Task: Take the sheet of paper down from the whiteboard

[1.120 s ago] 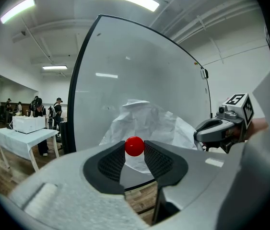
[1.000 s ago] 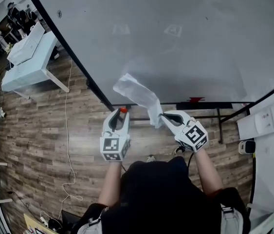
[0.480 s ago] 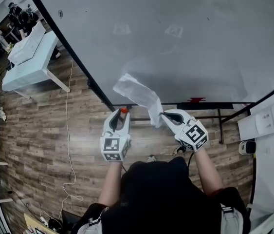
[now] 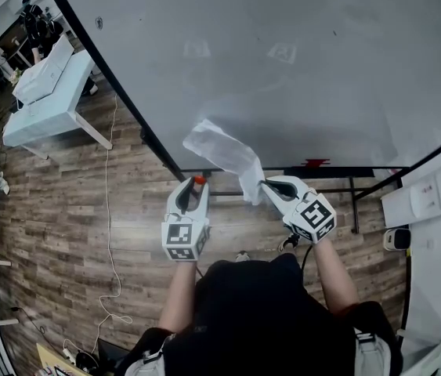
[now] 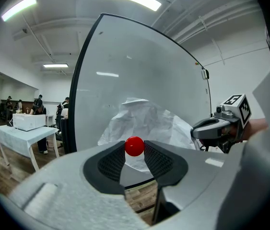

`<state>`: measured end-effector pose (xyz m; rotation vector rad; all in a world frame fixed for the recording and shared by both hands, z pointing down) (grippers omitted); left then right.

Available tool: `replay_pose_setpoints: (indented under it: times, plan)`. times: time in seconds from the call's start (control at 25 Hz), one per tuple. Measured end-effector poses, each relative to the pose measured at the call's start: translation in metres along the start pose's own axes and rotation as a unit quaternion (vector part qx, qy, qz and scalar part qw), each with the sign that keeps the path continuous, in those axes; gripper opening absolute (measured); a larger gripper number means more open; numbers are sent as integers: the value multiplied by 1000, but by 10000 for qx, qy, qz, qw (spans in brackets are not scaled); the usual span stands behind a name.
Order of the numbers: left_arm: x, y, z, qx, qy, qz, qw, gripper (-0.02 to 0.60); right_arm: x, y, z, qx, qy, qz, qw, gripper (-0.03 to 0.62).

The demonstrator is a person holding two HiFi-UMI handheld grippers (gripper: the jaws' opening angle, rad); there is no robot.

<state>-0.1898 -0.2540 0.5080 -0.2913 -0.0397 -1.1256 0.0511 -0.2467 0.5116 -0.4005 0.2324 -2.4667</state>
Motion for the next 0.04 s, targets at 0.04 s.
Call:
replay_pose_setpoints:
  times: [0.04]
  plan:
    - [0, 0, 0, -5, 1, -1, 10000, 133, 0, 0, 0, 6, 4, 5, 10000, 3]
Point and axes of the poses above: the fingertips, and each gripper's own axes: x forward along the fingers, y to its right, z out of its underside, the point moved 7 cm from there along -x, backward along the fingers, and after that the axes turned 13 degrees about -x, right-handed, at the moved point
